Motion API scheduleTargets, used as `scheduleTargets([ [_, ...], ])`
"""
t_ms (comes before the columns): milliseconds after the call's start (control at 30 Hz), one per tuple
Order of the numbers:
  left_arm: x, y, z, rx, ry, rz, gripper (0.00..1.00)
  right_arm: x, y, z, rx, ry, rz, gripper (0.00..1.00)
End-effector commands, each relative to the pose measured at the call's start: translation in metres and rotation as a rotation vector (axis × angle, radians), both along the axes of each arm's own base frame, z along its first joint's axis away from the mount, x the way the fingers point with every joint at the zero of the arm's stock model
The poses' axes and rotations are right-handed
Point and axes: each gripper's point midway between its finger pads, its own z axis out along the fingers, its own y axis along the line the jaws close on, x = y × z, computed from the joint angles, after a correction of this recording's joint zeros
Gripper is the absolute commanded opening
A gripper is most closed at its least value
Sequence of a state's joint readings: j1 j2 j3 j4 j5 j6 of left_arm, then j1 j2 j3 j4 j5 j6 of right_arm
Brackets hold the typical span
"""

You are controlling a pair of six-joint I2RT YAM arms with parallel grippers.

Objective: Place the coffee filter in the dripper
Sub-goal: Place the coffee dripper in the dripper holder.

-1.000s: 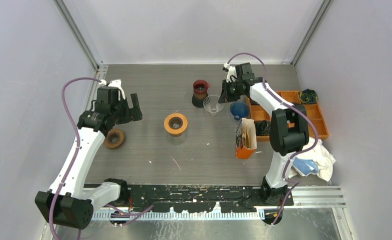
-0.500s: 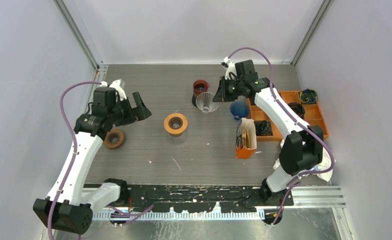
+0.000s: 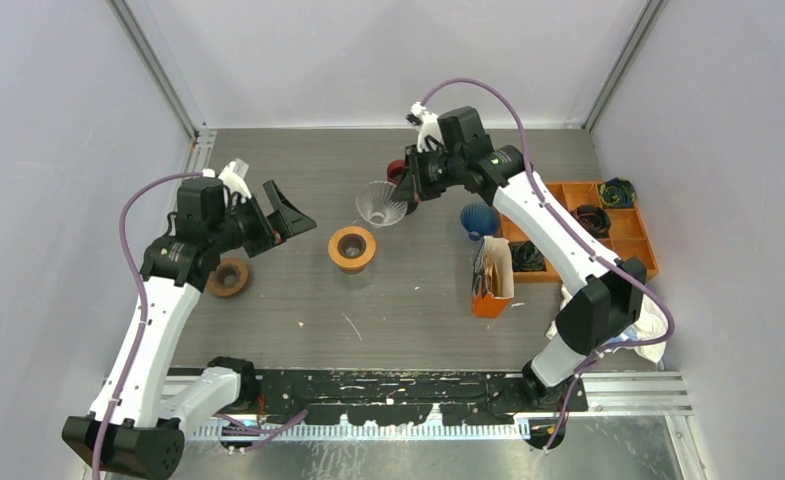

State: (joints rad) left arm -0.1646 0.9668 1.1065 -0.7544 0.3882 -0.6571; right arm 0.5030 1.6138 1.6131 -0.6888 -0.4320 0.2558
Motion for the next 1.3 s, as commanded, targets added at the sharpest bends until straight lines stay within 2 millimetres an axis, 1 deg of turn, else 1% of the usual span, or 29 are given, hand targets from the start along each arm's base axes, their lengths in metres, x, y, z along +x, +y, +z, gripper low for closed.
scheduleTargets([
  [0,-0.002,-0.015,0.026,-0.115,-0.071,-0.029,0.93,-0.013,0.031,0.038,0.065,-0.054,0.070,0.01],
  [133,-0.004,-0.018,0.030,-0.154,-0.080,-0.023,0.91,-0.018,0.047,0.040,0.045,-0.059,0.096,0.01],
  [233,-0.004,-0.020,0.030,-0.182,-0.088,-0.025,0.88,-0.019,0.056,0.038,0.032,-0.052,0.105,0.01],
  [400,-0.003,-0.024,0.026,-0.201,-0.084,-0.029,0.88,-0.023,0.071,0.019,0.006,-0.017,0.132,0.01],
  [467,-0.001,-0.025,0.025,-0.214,-0.076,-0.028,0.85,-0.026,0.078,0.008,-0.007,0.001,0.148,0.01],
  [533,0.000,-0.027,0.024,-0.218,-0.071,-0.032,0.84,-0.030,0.084,0.000,-0.024,0.006,0.161,0.01],
  [633,0.004,-0.027,0.022,-0.216,-0.067,-0.027,0.84,-0.030,0.088,-0.009,-0.048,0.004,0.162,0.01],
  [833,0.010,-0.029,0.018,-0.210,-0.052,-0.022,0.82,-0.025,0.090,-0.020,-0.075,-0.002,0.153,0.01],
  [967,0.013,-0.031,0.013,-0.205,-0.038,-0.021,0.81,-0.026,0.091,-0.018,-0.066,-0.004,0.158,0.01],
  [1167,0.014,-0.034,0.008,-0.209,-0.026,-0.023,0.80,-0.028,0.089,0.002,-0.033,-0.046,0.153,0.01],
  [1267,0.015,-0.035,0.006,-0.206,-0.025,-0.019,0.79,-0.027,0.086,0.007,-0.035,-0.065,0.142,0.01],
])
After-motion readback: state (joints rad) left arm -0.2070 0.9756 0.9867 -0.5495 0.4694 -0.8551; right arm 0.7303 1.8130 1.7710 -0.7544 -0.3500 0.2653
